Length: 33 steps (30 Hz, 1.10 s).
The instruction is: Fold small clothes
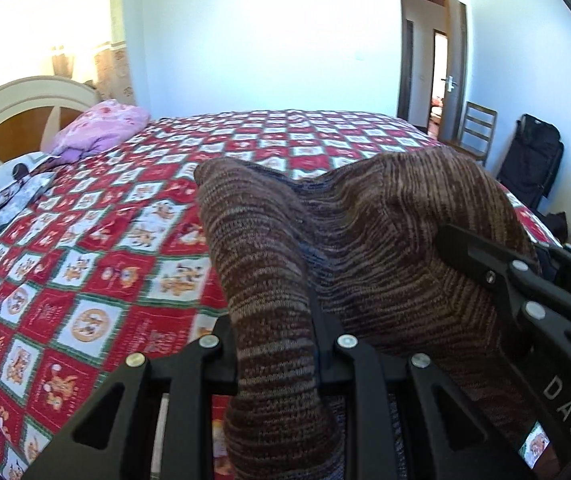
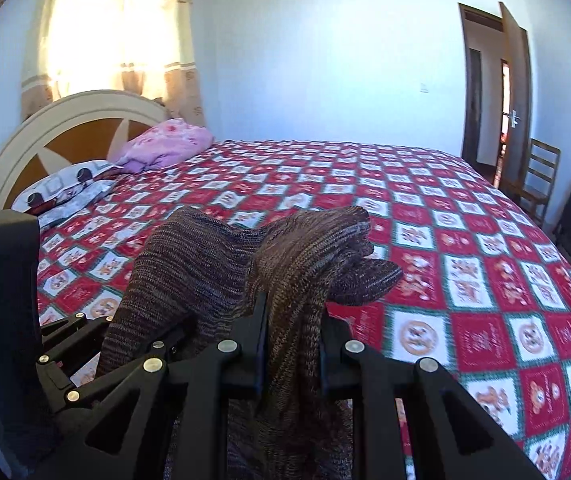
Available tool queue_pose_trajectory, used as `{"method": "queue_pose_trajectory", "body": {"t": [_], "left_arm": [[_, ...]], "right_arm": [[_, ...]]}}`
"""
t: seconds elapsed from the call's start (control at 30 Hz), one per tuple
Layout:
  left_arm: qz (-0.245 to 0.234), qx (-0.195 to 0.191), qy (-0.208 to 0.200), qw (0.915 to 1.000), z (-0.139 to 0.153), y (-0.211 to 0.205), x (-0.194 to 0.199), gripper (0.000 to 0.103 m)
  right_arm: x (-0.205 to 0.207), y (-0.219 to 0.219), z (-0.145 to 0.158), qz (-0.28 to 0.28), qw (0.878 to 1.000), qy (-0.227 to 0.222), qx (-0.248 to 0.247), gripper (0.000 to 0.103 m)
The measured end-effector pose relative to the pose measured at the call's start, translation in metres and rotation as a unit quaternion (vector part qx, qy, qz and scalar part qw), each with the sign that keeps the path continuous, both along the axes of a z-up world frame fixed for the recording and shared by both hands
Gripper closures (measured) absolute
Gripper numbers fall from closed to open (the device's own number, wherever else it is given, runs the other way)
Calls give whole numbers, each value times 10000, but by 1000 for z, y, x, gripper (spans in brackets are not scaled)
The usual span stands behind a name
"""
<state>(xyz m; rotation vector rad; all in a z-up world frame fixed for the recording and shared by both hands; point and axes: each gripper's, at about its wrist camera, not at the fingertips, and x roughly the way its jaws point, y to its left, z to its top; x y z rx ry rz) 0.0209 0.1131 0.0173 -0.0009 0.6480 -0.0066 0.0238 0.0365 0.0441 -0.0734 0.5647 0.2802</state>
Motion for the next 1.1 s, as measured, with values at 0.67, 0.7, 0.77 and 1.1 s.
{"method": "queue_pose_trajectory", "body": {"t": [0.67,0.7,0.77,1.1], "left_arm": [[857,201,-21,9961,-5,73,23,79],[872,196,-26,9960,-6,74,25,79],[908,179,-83,9957,-7,76,32,79],[1062,-56,567,9927,-60,94,105,78]], "right_arm": [[39,77,-18,812,9966,57,119,83],[42,78,-18,838,9964,44,104,83],[50,81,-20,886,9960,17,103,83],[129,98,-79,695,9963,270,-418,83]]}}
